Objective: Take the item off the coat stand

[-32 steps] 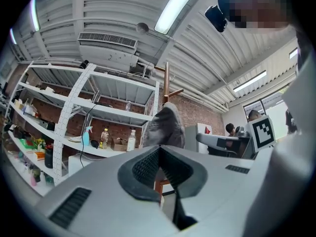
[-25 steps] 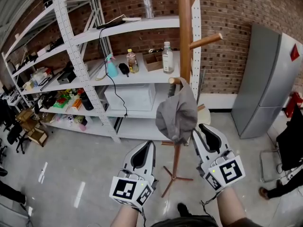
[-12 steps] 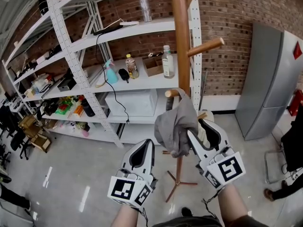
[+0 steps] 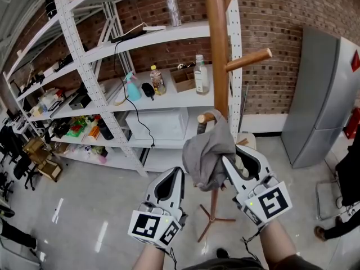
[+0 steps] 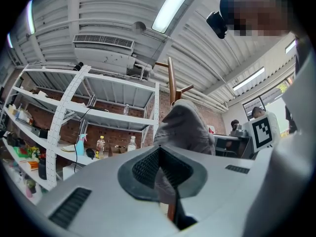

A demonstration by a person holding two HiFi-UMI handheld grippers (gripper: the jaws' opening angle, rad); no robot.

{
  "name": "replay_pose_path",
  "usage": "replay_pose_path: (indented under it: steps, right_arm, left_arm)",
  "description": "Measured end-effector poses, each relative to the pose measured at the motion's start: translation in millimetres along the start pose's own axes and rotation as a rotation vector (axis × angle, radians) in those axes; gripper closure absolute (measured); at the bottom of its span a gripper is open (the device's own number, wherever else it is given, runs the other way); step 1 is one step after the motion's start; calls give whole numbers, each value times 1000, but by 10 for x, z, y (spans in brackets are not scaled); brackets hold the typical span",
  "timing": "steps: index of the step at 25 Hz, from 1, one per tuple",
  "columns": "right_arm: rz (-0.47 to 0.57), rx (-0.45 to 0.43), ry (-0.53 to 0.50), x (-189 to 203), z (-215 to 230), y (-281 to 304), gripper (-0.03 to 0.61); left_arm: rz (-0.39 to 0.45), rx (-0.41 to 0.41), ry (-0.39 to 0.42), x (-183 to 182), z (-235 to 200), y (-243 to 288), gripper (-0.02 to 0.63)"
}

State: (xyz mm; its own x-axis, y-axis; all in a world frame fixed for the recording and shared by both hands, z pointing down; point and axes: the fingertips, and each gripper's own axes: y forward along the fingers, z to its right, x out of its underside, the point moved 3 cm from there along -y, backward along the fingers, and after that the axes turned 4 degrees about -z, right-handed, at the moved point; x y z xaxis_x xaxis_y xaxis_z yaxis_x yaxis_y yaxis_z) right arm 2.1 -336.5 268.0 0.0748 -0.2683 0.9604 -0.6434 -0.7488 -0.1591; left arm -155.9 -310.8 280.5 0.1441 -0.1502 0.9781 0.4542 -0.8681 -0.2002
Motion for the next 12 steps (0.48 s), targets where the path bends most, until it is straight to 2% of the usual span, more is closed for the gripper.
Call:
replay_pose_path:
  steps: [6, 12]
  right_arm:
    - [11, -5, 14, -26, -1, 7, 526]
    - [57, -2, 25, -55, 23, 5, 541]
  left_arm:
    - [-4, 2, -3, -4, 16, 9, 607]
    - [5, -6, 12, -3, 12, -4, 607]
